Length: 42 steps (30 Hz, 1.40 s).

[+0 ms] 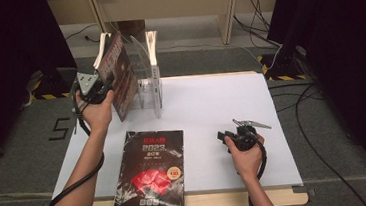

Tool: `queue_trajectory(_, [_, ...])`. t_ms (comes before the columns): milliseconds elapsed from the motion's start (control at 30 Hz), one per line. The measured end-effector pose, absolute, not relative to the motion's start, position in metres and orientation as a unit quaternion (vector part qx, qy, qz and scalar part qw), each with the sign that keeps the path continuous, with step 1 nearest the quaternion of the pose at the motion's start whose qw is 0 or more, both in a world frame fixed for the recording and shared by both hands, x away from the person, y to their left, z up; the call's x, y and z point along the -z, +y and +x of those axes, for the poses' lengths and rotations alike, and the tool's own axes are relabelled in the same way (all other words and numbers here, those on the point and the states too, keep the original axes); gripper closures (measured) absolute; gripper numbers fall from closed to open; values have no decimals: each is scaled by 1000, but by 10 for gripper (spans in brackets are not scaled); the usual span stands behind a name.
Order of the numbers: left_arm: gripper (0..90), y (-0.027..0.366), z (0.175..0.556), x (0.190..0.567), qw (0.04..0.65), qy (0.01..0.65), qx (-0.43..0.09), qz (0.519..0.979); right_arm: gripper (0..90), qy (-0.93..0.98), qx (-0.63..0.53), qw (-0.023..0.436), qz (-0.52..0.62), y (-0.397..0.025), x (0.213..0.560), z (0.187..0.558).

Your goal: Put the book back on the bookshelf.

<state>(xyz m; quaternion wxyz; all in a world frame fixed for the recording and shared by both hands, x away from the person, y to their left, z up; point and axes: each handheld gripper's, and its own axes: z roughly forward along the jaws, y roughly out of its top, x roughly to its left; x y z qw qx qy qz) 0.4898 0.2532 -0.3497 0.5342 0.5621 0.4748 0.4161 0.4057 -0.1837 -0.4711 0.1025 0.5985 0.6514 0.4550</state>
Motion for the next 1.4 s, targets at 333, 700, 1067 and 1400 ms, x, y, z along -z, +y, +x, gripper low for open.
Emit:
queue_trajectory(333, [836,247,503,350,534,468,-430,558,618,652,-455,103,597,-184,471,406])
queue_trajectory(700, [835,241,518,361,527,471,-438,555,619,653,-455,106,596,-186,472,406])
queue_trajectory(1067, [834,238,524,375,511,470,-457,556,620,651,-456,103,598,-186,472,406])
queue_trajectory(1400, [833,241,525,383,502,475,-463,555,621,652,-455,103,598,-186,472,407])
